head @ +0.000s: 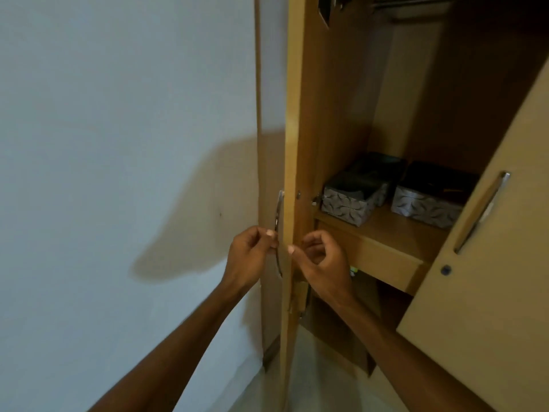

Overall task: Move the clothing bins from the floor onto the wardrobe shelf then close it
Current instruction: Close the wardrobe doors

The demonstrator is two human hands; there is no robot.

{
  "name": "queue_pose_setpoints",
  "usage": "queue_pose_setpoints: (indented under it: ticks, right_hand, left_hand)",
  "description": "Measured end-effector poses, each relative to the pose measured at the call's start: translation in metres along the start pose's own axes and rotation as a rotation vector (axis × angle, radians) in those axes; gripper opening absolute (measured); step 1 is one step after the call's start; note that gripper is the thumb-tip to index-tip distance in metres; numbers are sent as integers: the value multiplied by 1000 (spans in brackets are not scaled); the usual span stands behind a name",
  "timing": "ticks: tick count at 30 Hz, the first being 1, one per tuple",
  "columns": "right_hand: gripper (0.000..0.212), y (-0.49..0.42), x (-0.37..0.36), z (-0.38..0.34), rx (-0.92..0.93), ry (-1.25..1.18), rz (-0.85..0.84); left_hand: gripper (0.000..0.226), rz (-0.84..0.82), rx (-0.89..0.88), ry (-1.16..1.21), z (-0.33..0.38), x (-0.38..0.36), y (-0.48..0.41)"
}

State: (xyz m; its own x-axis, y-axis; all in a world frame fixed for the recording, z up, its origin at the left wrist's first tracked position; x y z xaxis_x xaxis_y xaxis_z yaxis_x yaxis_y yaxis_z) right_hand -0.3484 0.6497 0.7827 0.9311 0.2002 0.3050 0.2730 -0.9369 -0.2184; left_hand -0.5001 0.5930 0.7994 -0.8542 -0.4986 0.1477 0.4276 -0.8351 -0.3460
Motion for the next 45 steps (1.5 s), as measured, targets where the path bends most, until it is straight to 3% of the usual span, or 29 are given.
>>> queue_pose_setpoints:
  ticks: [3, 8, 19, 24, 32, 45]
  right_hand:
    - [41, 8, 26, 2, 25, 159, 189]
    - [38, 13, 67, 10, 116, 386, 410]
    - [53, 1, 152, 37, 88, 634, 672]
    - [70, -19, 189, 52, 68, 786, 717]
    - [82, -58, 247, 67, 119, 1034, 777]
    - [121, -128, 316, 93, 23, 1214, 753]
  left_hand:
    - [12, -39, 19, -18, -3, -26, -11]
    - [21, -232, -14, 108, 14, -72, -20]
    - [19, -435, -76, 216, 25, -162, -32]
    - [20, -529, -81, 175, 22, -206, -51]
    - [21, -587, -110, 176, 16, -273, -81]
    - [22, -451, -226, 124, 4, -365, -128]
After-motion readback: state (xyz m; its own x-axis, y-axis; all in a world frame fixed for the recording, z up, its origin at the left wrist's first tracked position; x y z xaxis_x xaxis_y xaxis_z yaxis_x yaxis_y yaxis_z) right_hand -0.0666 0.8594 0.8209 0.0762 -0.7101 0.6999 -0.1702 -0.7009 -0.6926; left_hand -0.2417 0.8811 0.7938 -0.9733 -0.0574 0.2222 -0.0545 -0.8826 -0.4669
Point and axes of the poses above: each hand's wrist, its own y-axis away from the middle knuckle, its own x-axis out of the back of the hand, z = x × y, the point moved 1 cm from there along -y, towards the middle knuckle, and after that the axes turned 5 degrees about -x, right-handed, at the moved point
